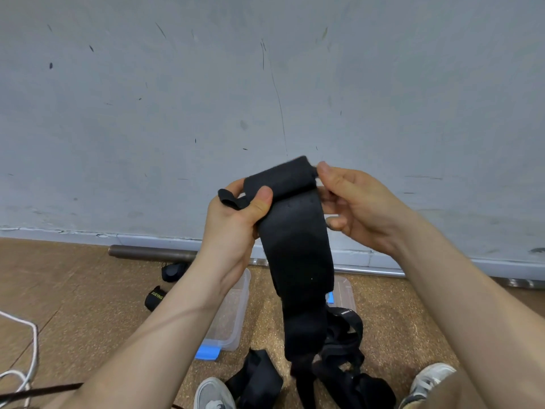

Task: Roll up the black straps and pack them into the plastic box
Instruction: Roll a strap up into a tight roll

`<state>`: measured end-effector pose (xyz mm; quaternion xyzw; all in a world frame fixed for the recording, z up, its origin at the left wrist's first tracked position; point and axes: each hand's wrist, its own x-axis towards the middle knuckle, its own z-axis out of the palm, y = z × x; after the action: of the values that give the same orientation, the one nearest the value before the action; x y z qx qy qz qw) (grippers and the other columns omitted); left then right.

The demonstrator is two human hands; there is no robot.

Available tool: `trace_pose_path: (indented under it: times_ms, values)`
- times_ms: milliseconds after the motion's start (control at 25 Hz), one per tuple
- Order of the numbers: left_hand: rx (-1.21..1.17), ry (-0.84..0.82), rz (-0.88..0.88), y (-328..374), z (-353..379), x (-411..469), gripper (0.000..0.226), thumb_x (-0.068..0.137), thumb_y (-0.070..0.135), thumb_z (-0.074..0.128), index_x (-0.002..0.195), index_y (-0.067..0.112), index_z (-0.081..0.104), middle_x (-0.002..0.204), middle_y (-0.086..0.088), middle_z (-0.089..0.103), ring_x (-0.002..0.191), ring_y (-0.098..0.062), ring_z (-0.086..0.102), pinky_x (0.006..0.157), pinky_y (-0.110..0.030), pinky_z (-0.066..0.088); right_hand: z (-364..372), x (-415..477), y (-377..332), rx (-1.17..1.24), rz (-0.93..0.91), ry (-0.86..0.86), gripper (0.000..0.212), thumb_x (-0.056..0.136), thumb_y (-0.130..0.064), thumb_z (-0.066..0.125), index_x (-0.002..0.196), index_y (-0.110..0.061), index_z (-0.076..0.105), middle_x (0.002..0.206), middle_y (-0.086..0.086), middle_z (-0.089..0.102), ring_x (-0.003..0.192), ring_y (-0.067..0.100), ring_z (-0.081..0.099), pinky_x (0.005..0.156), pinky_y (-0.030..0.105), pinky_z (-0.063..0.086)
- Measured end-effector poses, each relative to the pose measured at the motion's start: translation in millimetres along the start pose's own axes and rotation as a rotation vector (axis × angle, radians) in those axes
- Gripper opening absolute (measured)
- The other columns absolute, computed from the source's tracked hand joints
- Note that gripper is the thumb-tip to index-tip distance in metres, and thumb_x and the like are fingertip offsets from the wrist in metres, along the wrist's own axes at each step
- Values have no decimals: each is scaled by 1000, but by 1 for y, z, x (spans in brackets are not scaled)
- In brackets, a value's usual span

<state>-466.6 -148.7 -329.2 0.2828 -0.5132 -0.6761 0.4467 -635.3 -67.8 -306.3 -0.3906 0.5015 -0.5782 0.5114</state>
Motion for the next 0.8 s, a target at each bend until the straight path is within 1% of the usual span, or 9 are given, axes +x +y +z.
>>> trace_pose_path:
  times_ms: [80, 160, 280, 400, 520, 600, 680, 720, 800]
  values:
    - [-92, 30, -24, 1, -1, 2, 28, 91, 10, 61, 118, 3, 62, 108, -11, 72, 99, -25, 69, 81, -31, 55, 1, 0, 6, 122, 65, -23, 22, 85, -30, 65, 98, -14, 72, 92, 4, 68, 63, 5, 50, 39, 13, 22]
    - [-149, 29, -52, -1, -2, 2, 33, 91, 7, 59, 124, 1, 59, 116, -15, 70, 104, -26, 69, 81, -30, 58, 5, 2, 12, 85, 86, 69, 16, 88, -17, 67, 98, -6, 73, 82, 2, 70, 57, 5, 53, 38, 13, 22]
    - [-148, 47, -34, -6, 1, 0, 34, 89, 2, 61, 123, 2, 59, 106, -12, 71, 95, -23, 70, 74, -29, 58, 18, 3, 15, -67, -8, 265, 9, 85, -7, 73, 92, -1, 72, 73, 3, 69, 54, 6, 58, 39, 13, 31]
    - [-49, 76, 67, -8, 2, -1, 32, 85, -5, 65, 111, 14, 64, 93, -4, 72, 88, -21, 70, 72, -31, 58, 26, 2, 16, -212, -94, 383, 14, 78, -4, 80, 80, -5, 66, 62, 1, 64, 47, 0, 58, 45, 10, 40]
    - [119, 65, 183, -5, 3, -4, 38, 83, -10, 67, 104, 22, 65, 82, 5, 71, 79, -15, 69, 71, -34, 60, 23, -2, 7, -255, -50, 314, 14, 82, -6, 77, 80, -7, 63, 59, -3, 61, 44, -1, 54, 40, 9, 34]
    - [164, 21, 222, -3, 4, -6, 41, 81, -11, 68, 102, 25, 65, 83, 6, 71, 80, -15, 68, 74, -37, 60, 19, -10, -5, -251, 38, 147, 9, 86, -16, 73, 89, -14, 65, 63, -8, 64, 51, 2, 57, 45, 13, 30]
    - [197, -32, 258, -2, 3, -6, 42, 76, -6, 69, 99, 29, 66, 90, 1, 69, 85, -18, 66, 78, -41, 57, 16, -14, -11, -197, 91, 35, 11, 92, -30, 65, 85, -21, 64, 51, -12, 58, 45, 1, 53, 52, 20, 21]
    - [222, -57, 278, -4, 2, -6, 42, 73, -3, 68, 98, 31, 66, 93, 0, 68, 88, -20, 65, 81, -43, 56, 17, -16, -11, -190, 88, 43, 17, 92, -34, 63, 81, -22, 63, 47, -12, 53, 41, 1, 49, 53, 23, 19]
    - [282, -98, 296, -7, 1, -5, 42, 72, -1, 66, 97, 33, 66, 101, -4, 67, 96, -26, 64, 84, -45, 56, 18, -14, -7, -201, 42, 93, 13, 90, -29, 67, 85, -18, 65, 46, -14, 53, 39, 2, 47, 50, 21, 21]
